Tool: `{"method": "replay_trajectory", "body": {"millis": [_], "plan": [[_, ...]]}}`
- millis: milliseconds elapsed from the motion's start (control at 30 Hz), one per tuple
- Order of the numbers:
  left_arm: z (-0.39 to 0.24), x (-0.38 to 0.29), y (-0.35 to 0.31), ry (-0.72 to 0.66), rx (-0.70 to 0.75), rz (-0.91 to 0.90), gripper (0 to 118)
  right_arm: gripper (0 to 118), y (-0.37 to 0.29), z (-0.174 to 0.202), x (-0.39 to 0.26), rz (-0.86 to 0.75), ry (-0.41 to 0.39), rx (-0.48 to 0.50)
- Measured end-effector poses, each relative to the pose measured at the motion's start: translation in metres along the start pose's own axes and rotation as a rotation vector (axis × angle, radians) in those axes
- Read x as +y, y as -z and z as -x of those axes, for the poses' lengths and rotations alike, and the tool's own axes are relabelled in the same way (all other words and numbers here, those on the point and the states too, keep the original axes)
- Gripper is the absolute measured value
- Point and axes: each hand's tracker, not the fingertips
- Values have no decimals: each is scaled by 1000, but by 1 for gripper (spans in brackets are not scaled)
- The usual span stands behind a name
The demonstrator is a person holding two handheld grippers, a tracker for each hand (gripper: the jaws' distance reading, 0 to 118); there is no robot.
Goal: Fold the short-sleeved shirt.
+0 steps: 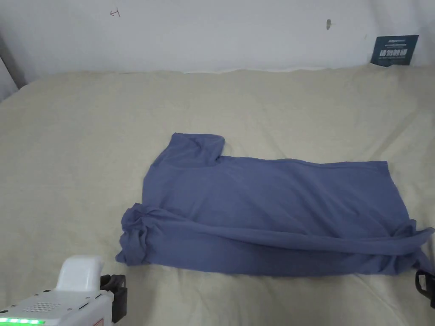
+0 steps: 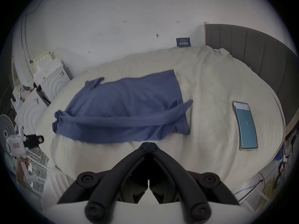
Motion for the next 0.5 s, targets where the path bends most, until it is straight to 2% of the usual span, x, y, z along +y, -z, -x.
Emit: {"method": "replay_trajectory", "body": {"millis": [33, 267, 300, 367, 400, 500], "plan": [[2, 3, 1, -24, -42, 36, 0, 0, 1, 1, -1, 1, -3, -4], [9, 28, 25, 8, -10, 1, 1, 0, 5, -7, 6, 5, 6, -24], [11, 34, 31, 9, -24, 3, 15, 0, 5, -8, 7, 7, -6, -29], [14, 41, 45, 19, -29, 1, 79, 0, 5, -8, 7, 13, -30, -46], [17, 44, 53, 26, -27, -18, 94, 0, 5, -8, 7, 17, -40, -50], [21, 53, 76, 22, -6, -27, 94, 0, 6, -9, 6, 28, -45, -52]]}}
